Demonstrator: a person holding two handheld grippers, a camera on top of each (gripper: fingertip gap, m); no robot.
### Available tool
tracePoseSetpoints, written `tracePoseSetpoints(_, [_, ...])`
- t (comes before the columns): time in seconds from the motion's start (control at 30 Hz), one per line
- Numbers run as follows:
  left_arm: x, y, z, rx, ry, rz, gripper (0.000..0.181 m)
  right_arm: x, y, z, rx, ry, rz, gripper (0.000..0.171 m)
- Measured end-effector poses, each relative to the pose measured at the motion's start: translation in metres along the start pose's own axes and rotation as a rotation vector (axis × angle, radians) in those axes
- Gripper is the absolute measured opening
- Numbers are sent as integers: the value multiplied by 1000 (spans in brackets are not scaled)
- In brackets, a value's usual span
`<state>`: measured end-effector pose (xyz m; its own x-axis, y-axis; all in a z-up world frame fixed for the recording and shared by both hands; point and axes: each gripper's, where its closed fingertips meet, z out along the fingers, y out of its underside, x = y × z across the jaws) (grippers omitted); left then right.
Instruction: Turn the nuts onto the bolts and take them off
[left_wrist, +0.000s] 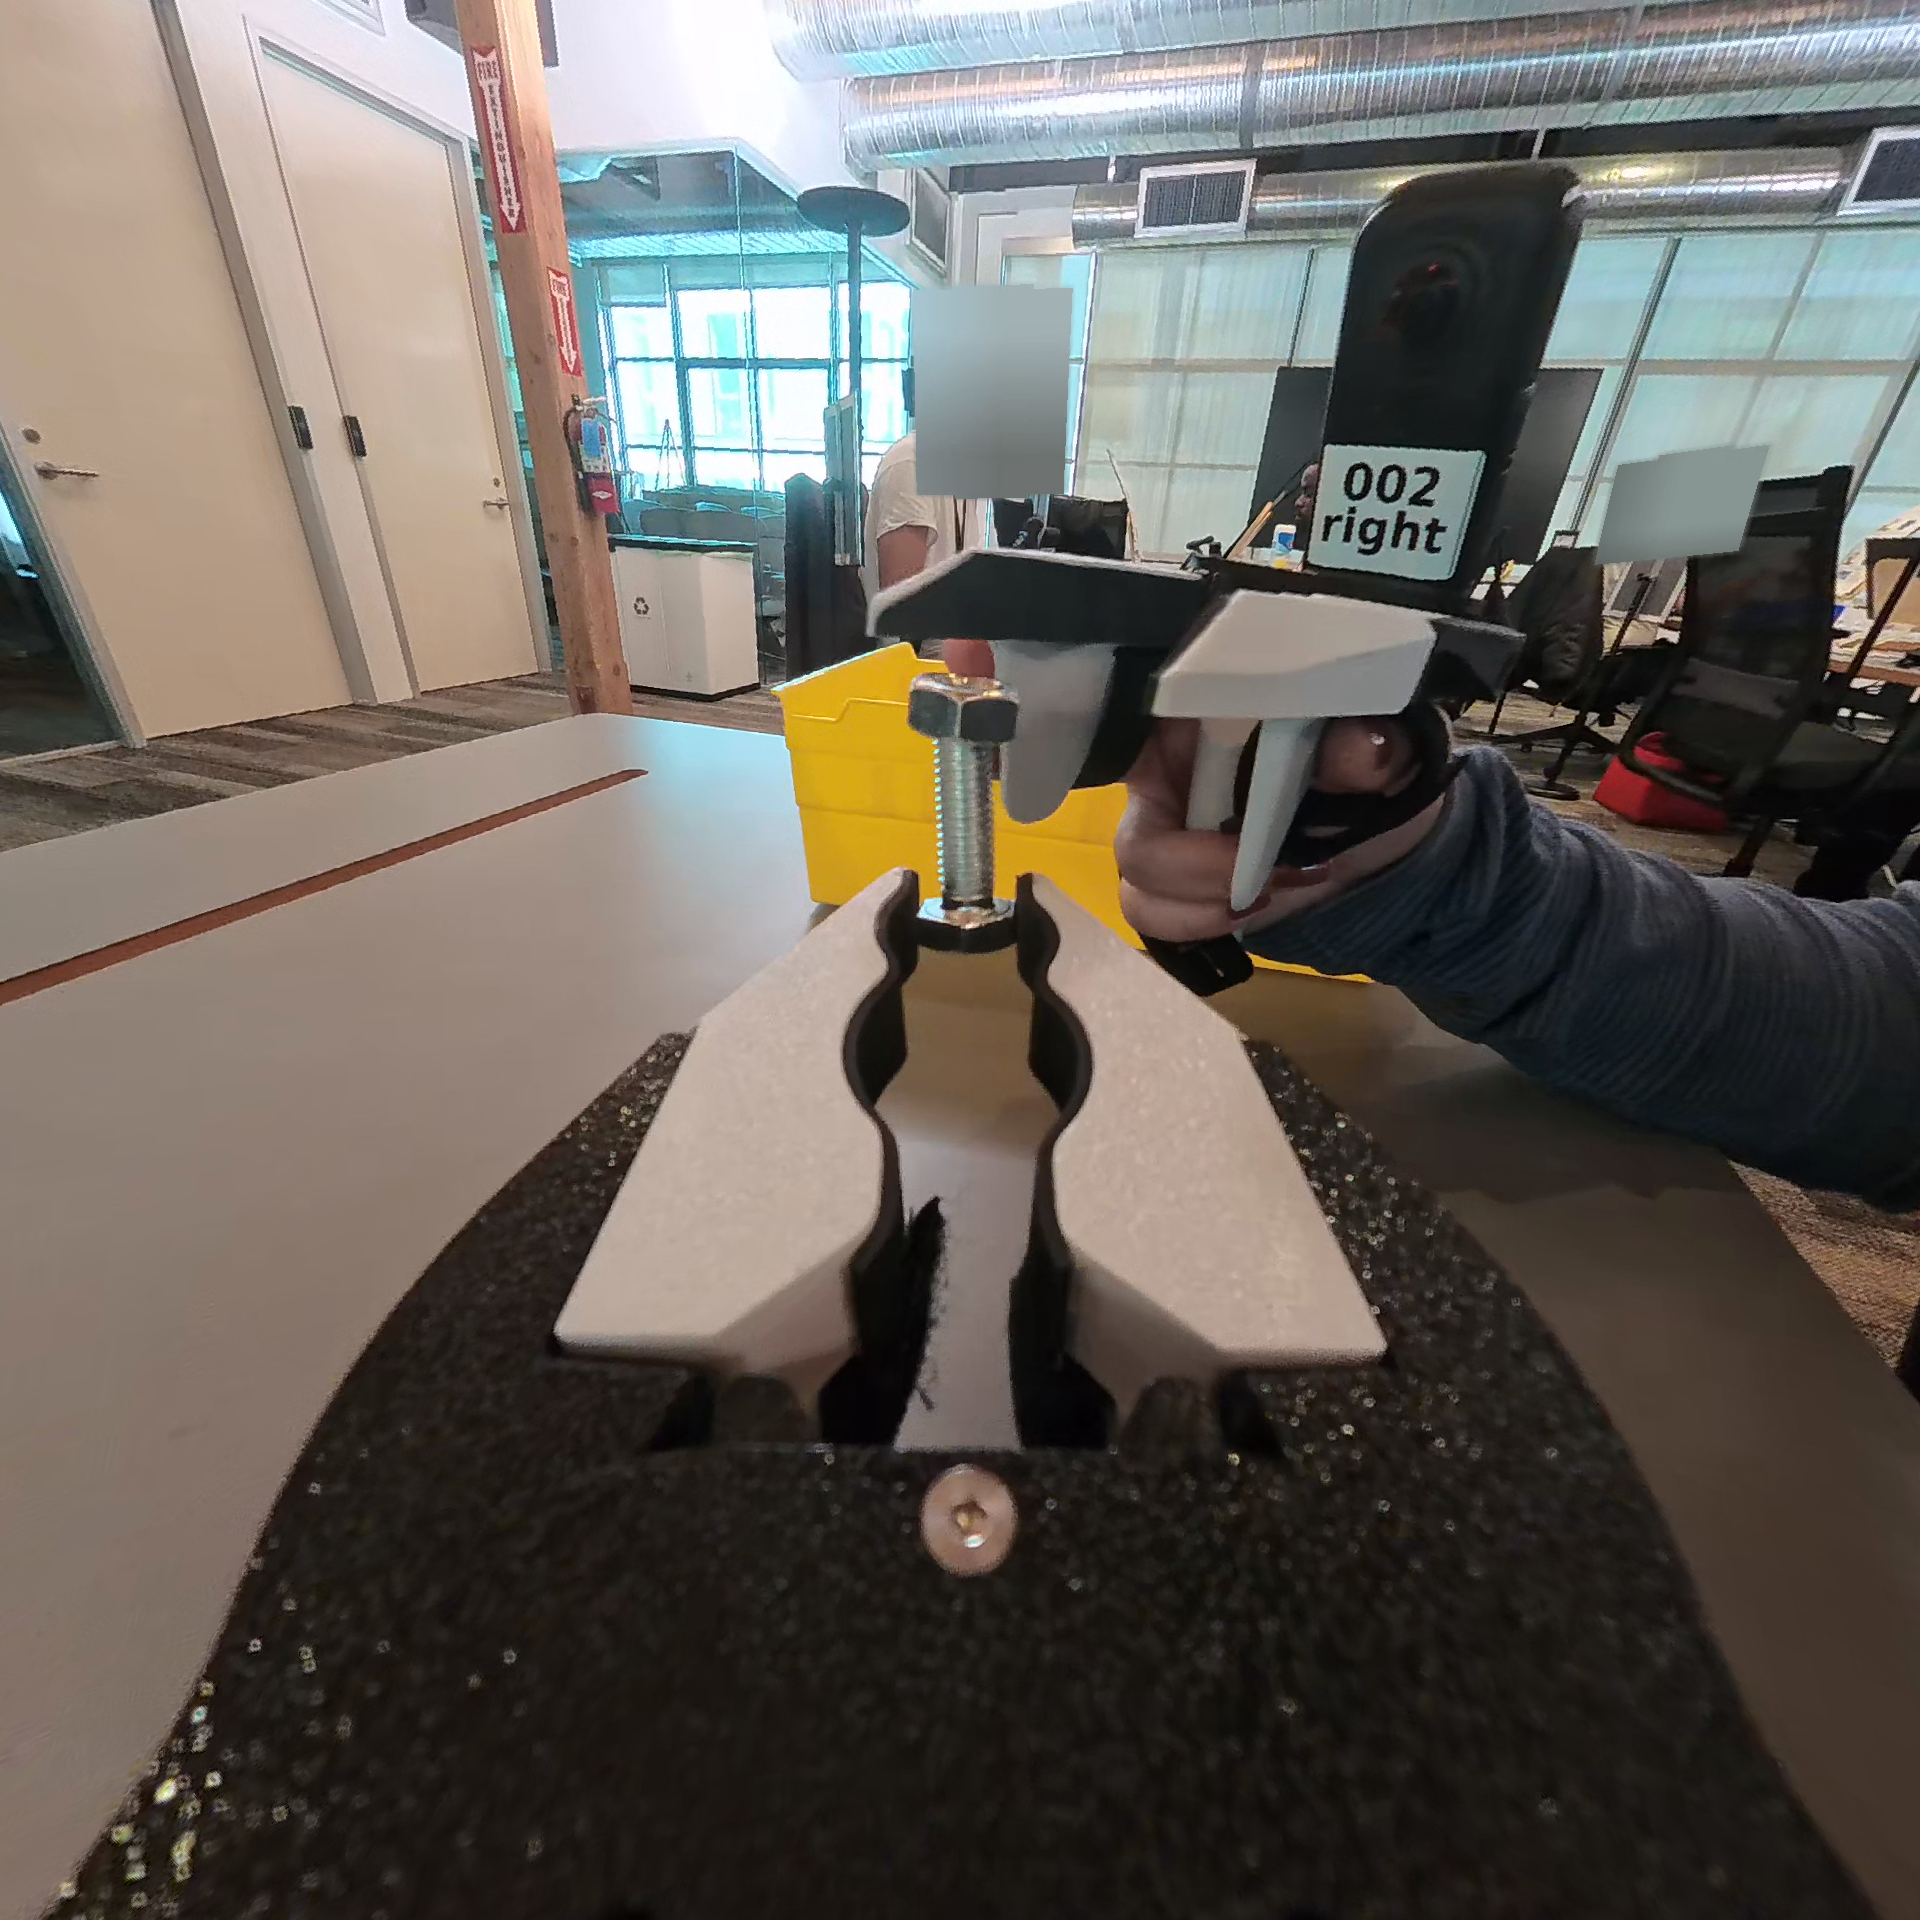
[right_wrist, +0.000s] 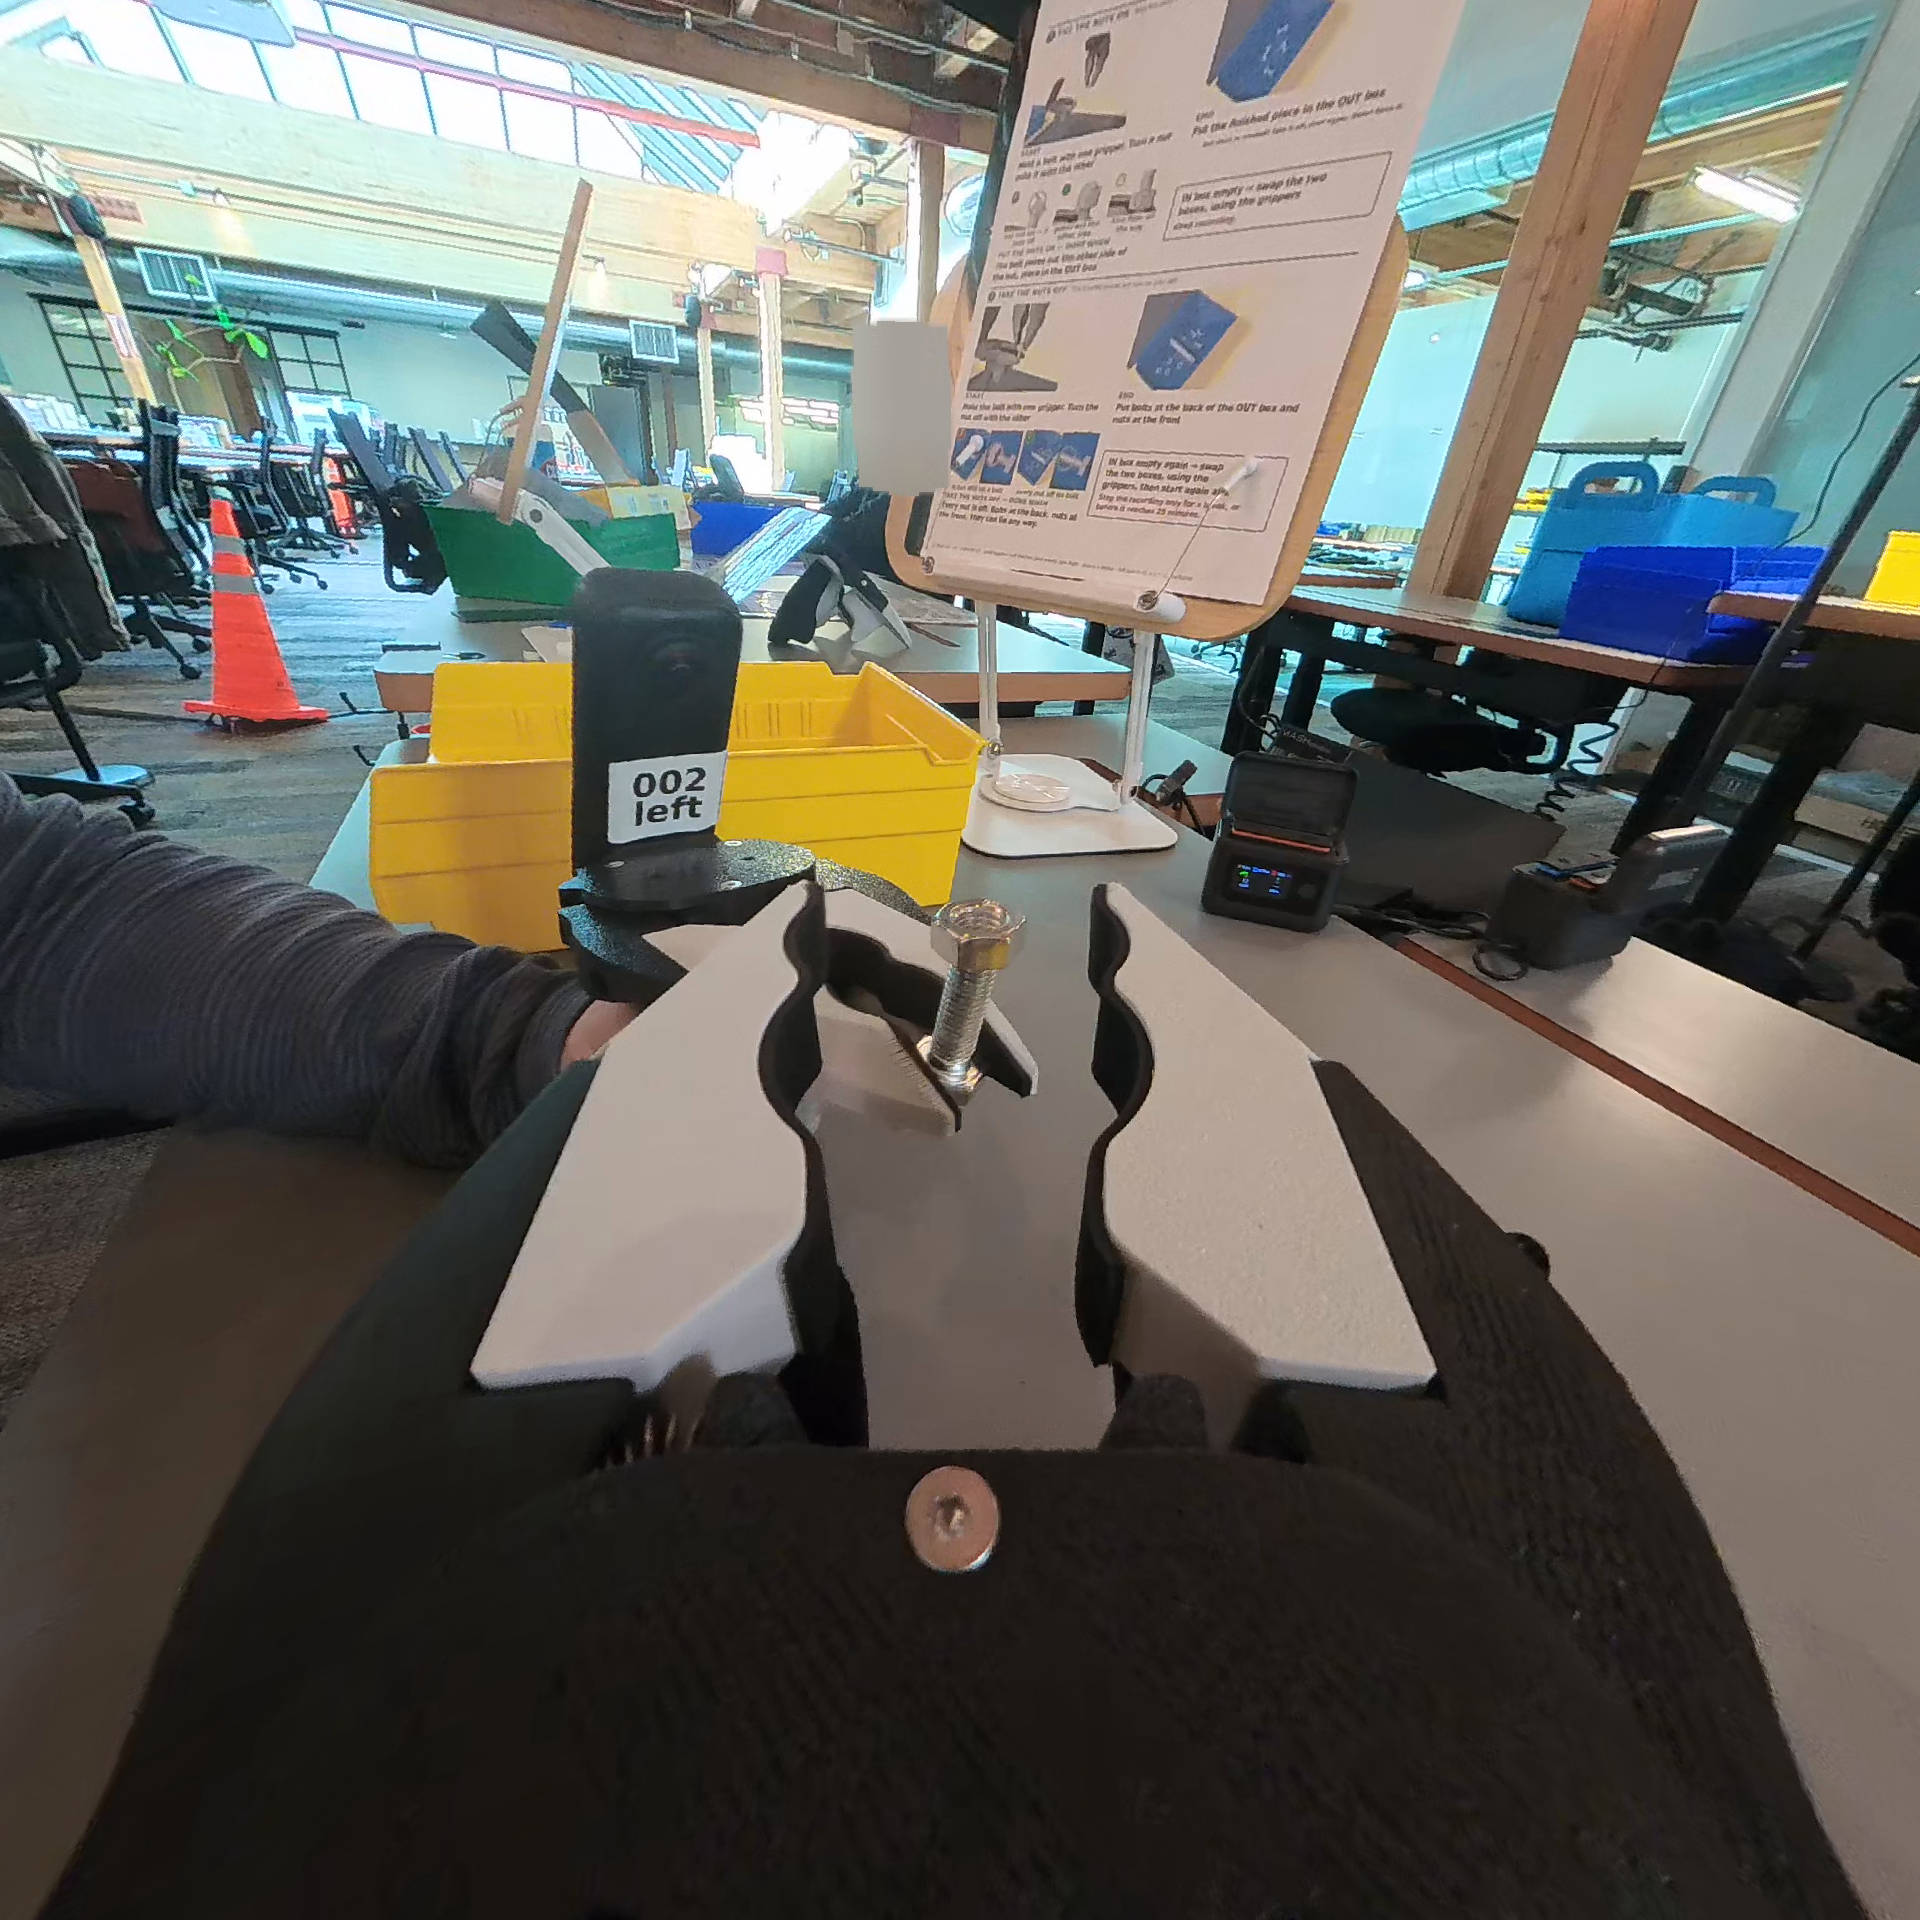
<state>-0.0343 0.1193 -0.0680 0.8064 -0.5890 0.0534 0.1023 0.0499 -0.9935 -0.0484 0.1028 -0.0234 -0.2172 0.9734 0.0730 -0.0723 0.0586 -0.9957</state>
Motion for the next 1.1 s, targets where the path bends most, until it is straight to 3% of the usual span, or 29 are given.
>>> tracePoseSetpoints(1.1, [-14,-3,-3,19,-65,-43,16,-10,7,2,-52,-57,-3,44])
